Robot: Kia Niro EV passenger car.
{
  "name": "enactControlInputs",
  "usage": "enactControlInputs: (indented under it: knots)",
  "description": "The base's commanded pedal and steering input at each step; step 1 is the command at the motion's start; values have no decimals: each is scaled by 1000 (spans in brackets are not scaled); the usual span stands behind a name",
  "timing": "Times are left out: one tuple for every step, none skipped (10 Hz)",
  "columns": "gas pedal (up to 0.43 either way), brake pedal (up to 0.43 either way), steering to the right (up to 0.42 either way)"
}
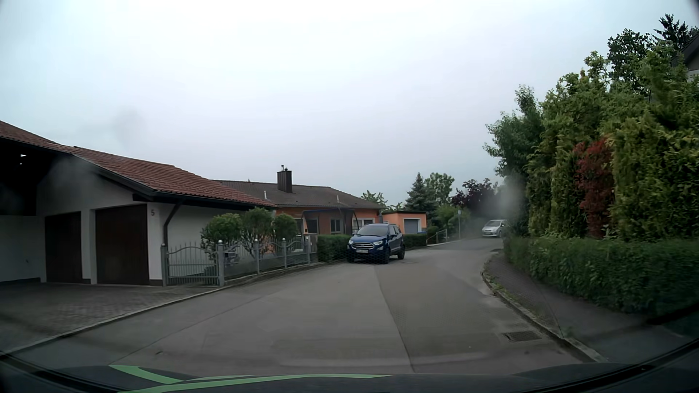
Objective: Follow the waypoints while adhering to traffic rules and regulations
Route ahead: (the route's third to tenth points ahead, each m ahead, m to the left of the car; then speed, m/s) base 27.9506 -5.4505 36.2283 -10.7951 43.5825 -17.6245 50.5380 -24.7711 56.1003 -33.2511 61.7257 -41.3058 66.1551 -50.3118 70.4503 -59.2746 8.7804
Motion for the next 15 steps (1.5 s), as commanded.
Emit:
enactControlInputs:
  knots:
    - [87, 0, 80]
    - [79, 0, 81]
    - [79, 0, 83]
    - [79, 0, 85]
    - [79, 0, 85]
    - [79, 0, 85]
    - [79, 0, 86]
    - [79, 0, 86]
    - [79, 0, 86]
    - [79, 0, 86]
    - [79, 0, 86]
    - [79, 0, 85]
    - [79, 0, 83]
    - [79, 0, 79]
    - [79, 0, 76]
